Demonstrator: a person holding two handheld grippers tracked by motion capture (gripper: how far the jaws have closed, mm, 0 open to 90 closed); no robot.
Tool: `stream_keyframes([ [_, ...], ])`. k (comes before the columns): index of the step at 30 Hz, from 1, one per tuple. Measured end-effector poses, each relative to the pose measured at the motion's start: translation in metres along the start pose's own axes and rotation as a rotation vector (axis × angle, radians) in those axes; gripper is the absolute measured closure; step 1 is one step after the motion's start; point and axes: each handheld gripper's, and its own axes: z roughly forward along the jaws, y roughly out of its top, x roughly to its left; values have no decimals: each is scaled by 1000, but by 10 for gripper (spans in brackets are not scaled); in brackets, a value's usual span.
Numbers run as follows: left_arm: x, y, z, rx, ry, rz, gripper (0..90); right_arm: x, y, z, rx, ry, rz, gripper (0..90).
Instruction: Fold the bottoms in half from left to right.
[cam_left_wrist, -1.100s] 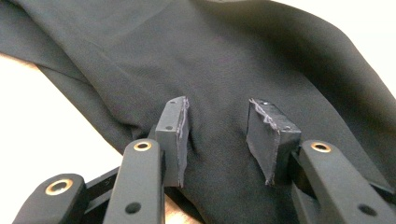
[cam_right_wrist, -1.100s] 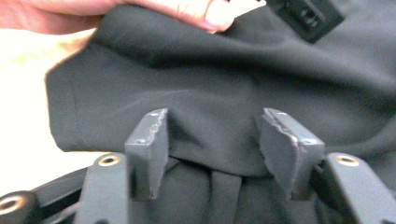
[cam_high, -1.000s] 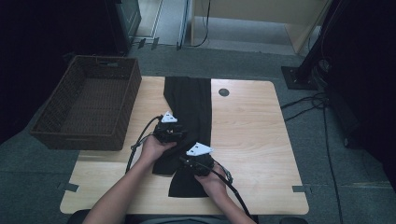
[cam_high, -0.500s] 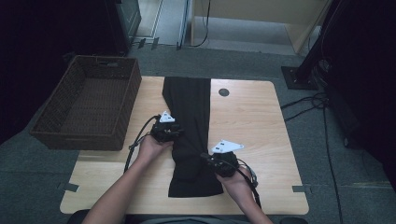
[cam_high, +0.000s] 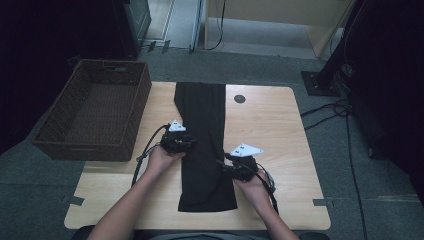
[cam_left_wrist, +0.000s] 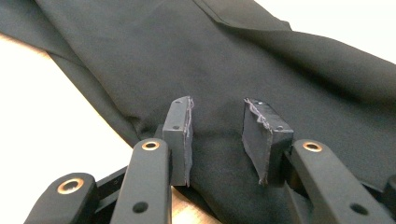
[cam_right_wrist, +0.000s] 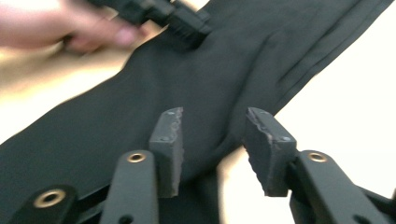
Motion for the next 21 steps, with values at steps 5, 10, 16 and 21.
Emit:
stream_keyframes([
  [5, -4, -3, -2, -2, -8, -12, 623, -28, 20, 35, -38, -37, 69, 484],
  [10, -10, -6, -5, 5, -11, -4, 616, -59, 40, 75, -39, -122, 116, 415],
  [16, -18, -11, -8, -2, -11, -1, 611, -88, 54, 110, -41, -167, 213, 393],
  [21, -21, -15, -10, -4, -12, -5, 610, -86, 65, 131, -3, -215, 176, 395],
])
